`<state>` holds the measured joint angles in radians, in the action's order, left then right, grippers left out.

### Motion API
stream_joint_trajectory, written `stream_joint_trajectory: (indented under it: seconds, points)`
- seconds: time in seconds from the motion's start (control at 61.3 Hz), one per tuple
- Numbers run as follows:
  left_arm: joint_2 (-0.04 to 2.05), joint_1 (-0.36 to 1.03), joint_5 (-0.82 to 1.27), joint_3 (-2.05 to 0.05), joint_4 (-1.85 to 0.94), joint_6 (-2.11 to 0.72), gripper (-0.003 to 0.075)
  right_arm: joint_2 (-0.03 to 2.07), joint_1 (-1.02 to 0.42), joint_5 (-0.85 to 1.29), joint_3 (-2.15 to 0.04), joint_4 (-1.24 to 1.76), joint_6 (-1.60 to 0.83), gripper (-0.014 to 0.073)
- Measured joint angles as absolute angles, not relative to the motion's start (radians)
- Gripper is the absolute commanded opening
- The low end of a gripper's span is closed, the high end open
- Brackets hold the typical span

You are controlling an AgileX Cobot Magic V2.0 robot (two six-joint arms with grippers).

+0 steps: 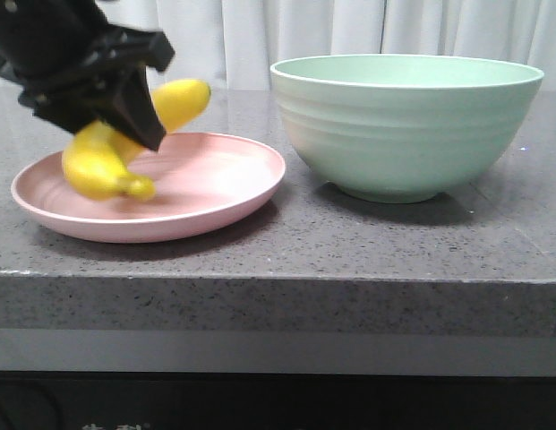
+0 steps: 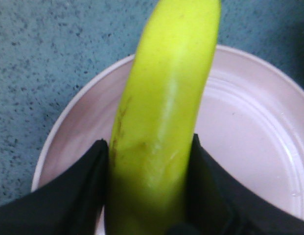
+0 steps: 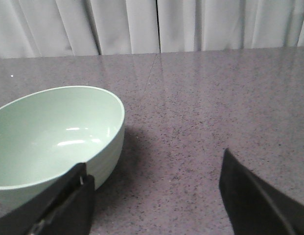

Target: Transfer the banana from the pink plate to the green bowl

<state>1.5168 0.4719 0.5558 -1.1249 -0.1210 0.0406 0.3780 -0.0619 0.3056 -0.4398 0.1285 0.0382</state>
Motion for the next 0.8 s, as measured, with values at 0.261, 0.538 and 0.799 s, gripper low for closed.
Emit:
stream_joint_trajectory:
  seconds: [0.261,0.538,0.799]
  points:
    - [1.309,0.608,0.581,-1.121,-0.121,0.039,0.0117,0.459,-0.064,0.397,-0.556,0.444,0.038,0.0549]
    - [1.137,0.806,0.606,-1.043,-0.123,0.037,0.0117,0.650,-0.196,0.418,-0.676,0.953,-0.162,0.0549]
    - [1.092,0.876,0.609,-1.022,-0.123,0.037,0.0118,0.868,-0.339,0.442,-0.712,1.508,-0.529,0.0549]
